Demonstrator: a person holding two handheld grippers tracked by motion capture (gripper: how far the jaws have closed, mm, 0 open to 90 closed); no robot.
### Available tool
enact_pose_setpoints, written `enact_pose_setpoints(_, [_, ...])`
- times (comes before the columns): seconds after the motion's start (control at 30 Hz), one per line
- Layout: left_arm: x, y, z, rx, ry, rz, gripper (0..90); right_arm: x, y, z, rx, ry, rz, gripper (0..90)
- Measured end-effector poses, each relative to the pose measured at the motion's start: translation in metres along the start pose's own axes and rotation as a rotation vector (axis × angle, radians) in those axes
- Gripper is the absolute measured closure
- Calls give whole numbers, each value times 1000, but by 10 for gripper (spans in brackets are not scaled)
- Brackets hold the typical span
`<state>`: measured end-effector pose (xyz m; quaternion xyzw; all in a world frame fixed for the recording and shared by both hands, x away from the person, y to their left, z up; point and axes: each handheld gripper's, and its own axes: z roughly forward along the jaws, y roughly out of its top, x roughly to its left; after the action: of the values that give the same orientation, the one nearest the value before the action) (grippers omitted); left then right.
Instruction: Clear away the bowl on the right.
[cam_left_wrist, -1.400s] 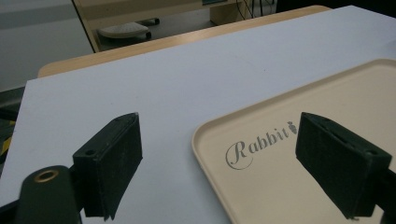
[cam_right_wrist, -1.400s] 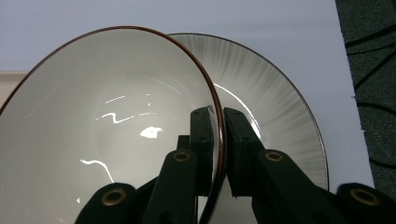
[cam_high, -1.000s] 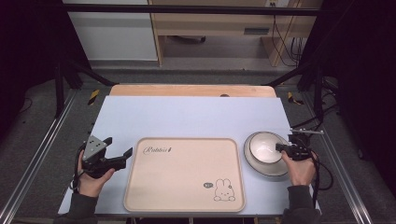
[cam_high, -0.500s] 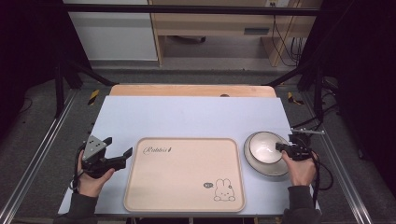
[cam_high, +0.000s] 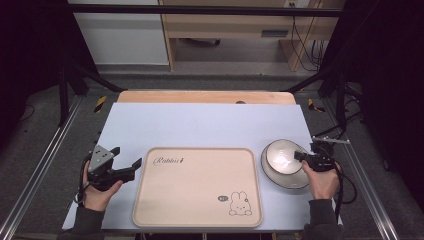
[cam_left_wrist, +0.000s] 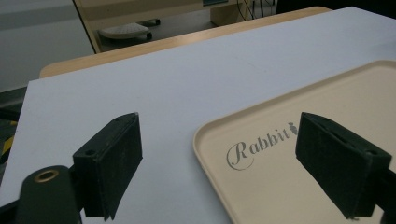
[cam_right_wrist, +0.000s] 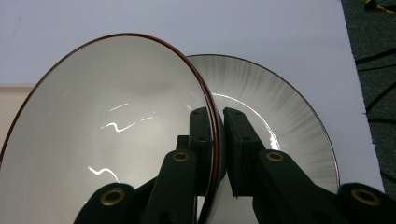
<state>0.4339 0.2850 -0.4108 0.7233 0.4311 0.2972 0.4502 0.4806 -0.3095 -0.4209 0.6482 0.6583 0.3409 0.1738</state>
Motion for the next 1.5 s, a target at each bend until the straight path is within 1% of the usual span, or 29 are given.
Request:
enact_pose_setpoints(0.03, [0,0,0,0,0,0,140,1,1,-2,3,5,13,824])
enact_pose_setpoints(0.07, [0,0,0,0,0,0,140,1,1,-2,3,5,13,824])
enact_pose_setpoints(0.13, [0,0,0,0,1,1,140,2,1,-2,-6,6,-1,824])
enact_pose_setpoints(0.2, [0,0,0,4,0,1,140,3,1,-4,-5,12,14,824])
enact_pose_setpoints(0.3, [0,0,0,4,0,1,140,4,2,-5,-12,13,4,824])
enact_pose_setpoints(0.47, [0,0,0,4,-1,1,140,5,2,-7,-18,20,7,824])
enact_pose_setpoints(0.53, [0,0,0,4,0,1,140,5,2,-7,-23,22,-4,824])
enact_pose_setpoints(0.57, [0,0,0,5,0,1,140,6,3,-8,-22,22,4,824])
enact_pose_setpoints(0.63, [0,0,0,4,-1,1,140,7,3,-8,-24,22,-4,824])
enact_pose_setpoints(0.87, [0,0,0,5,0,-1,140,10,4,-10,-26,27,0,824])
enact_pose_setpoints(0.9, [1,-1,1,6,1,2,140,10,5,-10,-32,28,-10,824])
enact_pose_setpoints(0.97, [0,-1,1,6,1,1,140,11,5,-11,-31,31,-2,824])
enact_pose_setpoints(1.03, [1,-1,1,7,1,1,140,12,6,-12,-38,31,-17,824])
enact_pose_setpoints(1.27, [1,-1,1,8,4,0,140,17,10,-14,-53,41,-23,824])
enact_pose_setpoints(1.3, [1,-1,1,8,3,-1,140,17,10,-14,-57,42,-33,824])
enact_pose_setpoints(1.37, [1,-1,1,8,4,-1,140,18,11,-15,-54,43,-24,824])
enact_pose_setpoints(1.43, [1,-1,1,6,5,-2,140,19,12,-15,-64,49,-41,824])
enact_pose_setpoints(1.47, [1,-1,1,6,5,-3,140,21,13,-16,-62,54,-34,824])
enact_pose_setpoints(1.5, [1,-1,1,7,5,-3,140,22,14,-16,-64,59,-39,824])
